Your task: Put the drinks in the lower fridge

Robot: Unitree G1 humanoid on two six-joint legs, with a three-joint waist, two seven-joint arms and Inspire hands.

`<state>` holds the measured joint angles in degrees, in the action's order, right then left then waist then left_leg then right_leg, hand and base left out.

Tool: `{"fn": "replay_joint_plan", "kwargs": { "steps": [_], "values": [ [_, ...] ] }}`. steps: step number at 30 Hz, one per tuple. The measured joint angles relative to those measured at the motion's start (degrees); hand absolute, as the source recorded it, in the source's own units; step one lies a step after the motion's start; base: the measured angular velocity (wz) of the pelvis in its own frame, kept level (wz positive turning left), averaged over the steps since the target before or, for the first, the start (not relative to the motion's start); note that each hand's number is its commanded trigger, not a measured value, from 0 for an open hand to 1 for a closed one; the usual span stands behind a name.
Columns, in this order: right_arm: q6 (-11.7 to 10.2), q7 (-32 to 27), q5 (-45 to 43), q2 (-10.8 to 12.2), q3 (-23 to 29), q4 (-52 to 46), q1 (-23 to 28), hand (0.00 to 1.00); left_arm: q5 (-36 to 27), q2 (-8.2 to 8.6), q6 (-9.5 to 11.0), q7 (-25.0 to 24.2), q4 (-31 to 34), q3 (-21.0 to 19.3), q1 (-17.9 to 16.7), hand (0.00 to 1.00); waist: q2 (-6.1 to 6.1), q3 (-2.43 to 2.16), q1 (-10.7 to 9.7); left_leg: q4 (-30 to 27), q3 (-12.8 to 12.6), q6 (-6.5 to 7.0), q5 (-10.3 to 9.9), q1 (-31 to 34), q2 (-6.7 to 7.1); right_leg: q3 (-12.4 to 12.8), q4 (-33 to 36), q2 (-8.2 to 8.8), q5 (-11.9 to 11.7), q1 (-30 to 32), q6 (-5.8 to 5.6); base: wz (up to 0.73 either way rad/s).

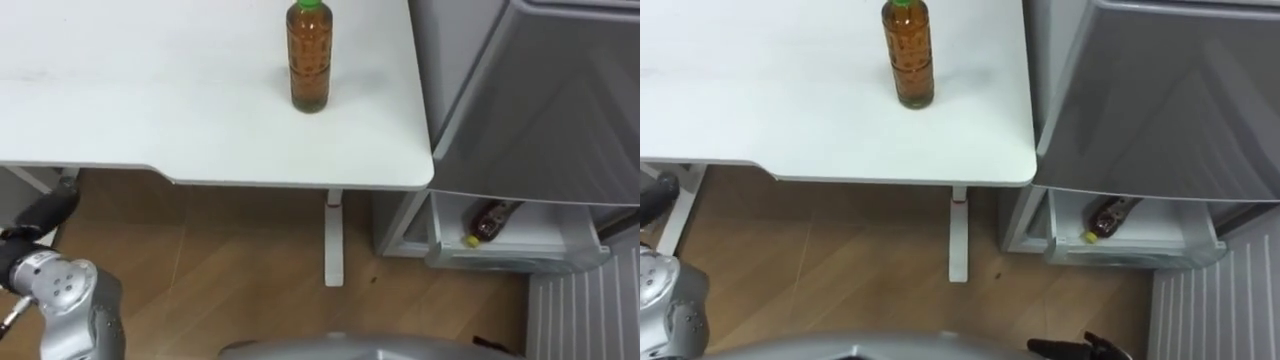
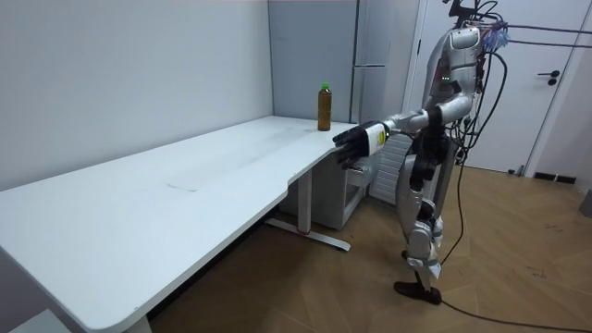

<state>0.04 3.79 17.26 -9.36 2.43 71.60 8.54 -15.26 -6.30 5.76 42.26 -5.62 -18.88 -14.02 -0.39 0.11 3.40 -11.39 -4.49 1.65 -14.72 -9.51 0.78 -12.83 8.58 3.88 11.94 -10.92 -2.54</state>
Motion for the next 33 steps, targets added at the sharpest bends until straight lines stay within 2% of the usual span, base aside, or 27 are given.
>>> {"fn": "replay_joint_plan", "kwargs": {
  "steps": [2,6,8,12,14,17,24,26,27,30,33],
  "values": [
    [-0.37,0.0,-0.07,0.03,0.06,0.39,0.05,0.0,0.35,-0.11,0.31,0.03,5.49,-0.18,0.02,0.0,-0.15,-0.01,-0.11,0.01,0.04,0.0,0.0,0.0,0.01,-0.01,0.0,-0.03,0.0,-0.01,0.0,0.0],
    [-1.36,0.07,-0.05,0.04,0.04,0.65,0.33,0.0,2.5,-0.26,0.98,-0.28,12.19,-0.02,0.64,0.0,-0.24,0.0,-0.19,-0.02,0.03,0.0,0.0,-0.15,-0.02,0.14,-0.01,-0.07,0.0,-0.16,0.0,0.0],
    [-1.69,0.05,-0.12,0.04,0.0,0.73,0.48,0.0,2.6,-1.2,1.14,-0.85,15.79,1.37,1.26,0.0,-0.26,0.07,-0.39,-0.12,0.04,-0.01,0.0,0.01,-0.01,0.22,0.0,-0.07,0.0,-0.23,0.0,0.0],
    [-2.84,0.18,-0.39,0.25,0.02,1.43,0.32,0.0,6.62,-1.25,2.01,-4.32,19.05,2.16,2.28,0.0,-0.31,0.18,-1.44,-0.33,0.12,-0.01,0.01,0.31,-0.03,0.18,0.03,-0.07,0.0,-0.4,0.0,0.0],
    [-4.21,0.72,-0.53,0.56,0.03,1.42,0.17,0.0,7.51,-1.25,2.42,-6.81,20.98,2.56,2.42,0.0,-0.32,0.21,-2.07,-0.35,0.01,-0.01,0.01,0.41,-0.05,0.23,0.03,-0.1,0.0,-0.39,0.0,0.0],
    [-4.81,1.14,-0.53,0.63,0.02,1.83,-0.23,0.0,7.53,-1.29,3.31,-9.24,21.44,3.85,3.05,0.0,-0.28,0.24,-2.99,-0.44,0.01,-0.01,0.01,0.74,-0.05,0.31,0.04,-0.1,-0.01,-0.02,0.0,0.0],
    [-4.99,2.65,-0.9,0.62,-0.09,1.97,-1.04,0.0,7.38,-1.56,3.3,-16.18,21.45,9.64,6.48,0.0,-0.44,0.4,-3.84,-0.32,0.01,-0.01,0.01,0.83,-0.05,0.28,0.02,-0.09,-0.02,0.11,-0.02,0.0],
    [-4.99,2.64,-1.08,0.62,-0.06,2.47,-1.75,0.0,7.33,-1.56,3.25,-18.55,21.12,11.24,6.91,0.0,-0.48,0.85,-4.99,-0.27,-0.05,-0.01,0.02,0.77,-0.04,0.48,-0.04,-0.1,-0.02,0.16,-0.02,0.0],
    [-4.96,2.64,-1.1,0.62,-0.07,2.63,-1.8,0.0,7.26,-1.56,3.23,-19.22,20.98,11.7,6.98,0.0,-0.52,0.93,-5.19,-0.23,-0.09,-0.01,0.02,0.75,-0.05,0.59,-0.05,-0.12,-0.02,0.2,-0.02,-0.05],
    [-4.97,2.72,-1.05,0.79,-0.05,2.7,-1.93,0.0,6.92,-1.31,2.57,-22.95,19.45,13.86,7.13,0.0,-0.78,0.94,-5.35,0.03,-0.73,-0.03,0.04,0.77,-0.2,1.38,-0.03,-0.29,-0.02,0.97,-0.01,-0.12],
    [-4.96,3.08,-0.98,1.0,0.0,2.72,-1.88,0.0,6.78,-1.11,0.55,-26.25,19.0,14.76,7.08,0.0,-1.12,0.86,-5.49,0.18,-1.01,-0.03,0.04,0.78,-0.3,2.05,-0.04,-0.42,-0.03,1.23,0.0,-0.12]
  ]
}}
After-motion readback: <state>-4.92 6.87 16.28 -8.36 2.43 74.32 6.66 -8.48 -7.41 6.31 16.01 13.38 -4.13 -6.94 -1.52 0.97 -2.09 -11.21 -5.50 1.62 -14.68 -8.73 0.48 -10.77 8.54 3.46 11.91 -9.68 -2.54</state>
